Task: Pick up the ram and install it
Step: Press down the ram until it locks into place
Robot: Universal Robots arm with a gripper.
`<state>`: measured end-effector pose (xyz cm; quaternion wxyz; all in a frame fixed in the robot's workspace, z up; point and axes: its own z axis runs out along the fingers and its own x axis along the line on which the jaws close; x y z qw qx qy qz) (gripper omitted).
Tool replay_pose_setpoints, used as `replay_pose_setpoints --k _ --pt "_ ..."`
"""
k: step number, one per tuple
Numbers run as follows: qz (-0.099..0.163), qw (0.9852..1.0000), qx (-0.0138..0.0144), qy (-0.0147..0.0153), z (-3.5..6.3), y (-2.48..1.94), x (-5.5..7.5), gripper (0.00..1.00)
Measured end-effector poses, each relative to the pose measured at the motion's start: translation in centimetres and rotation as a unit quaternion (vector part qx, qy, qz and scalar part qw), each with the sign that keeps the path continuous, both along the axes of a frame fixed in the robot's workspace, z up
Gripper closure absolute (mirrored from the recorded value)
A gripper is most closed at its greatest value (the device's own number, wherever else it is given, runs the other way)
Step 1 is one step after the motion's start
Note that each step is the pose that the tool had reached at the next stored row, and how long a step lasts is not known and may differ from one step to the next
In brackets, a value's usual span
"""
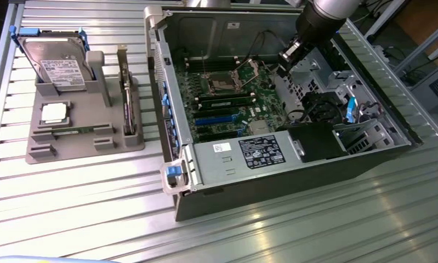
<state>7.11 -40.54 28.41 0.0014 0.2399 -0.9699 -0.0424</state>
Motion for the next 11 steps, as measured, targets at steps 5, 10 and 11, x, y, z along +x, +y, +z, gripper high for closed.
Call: replay_pose_setpoints --k 5,10,11 --pt "-0.019 0.9998 0.0 0.0 -0.04 0.0 0.0 0.9" --pt "-0.037 0.9993 0.0 0.0 -0.06 0.0 0.0 0.9" --pt "-0.04 0.9992 0.0 0.0 -0.07 0.0 0.0 0.9"
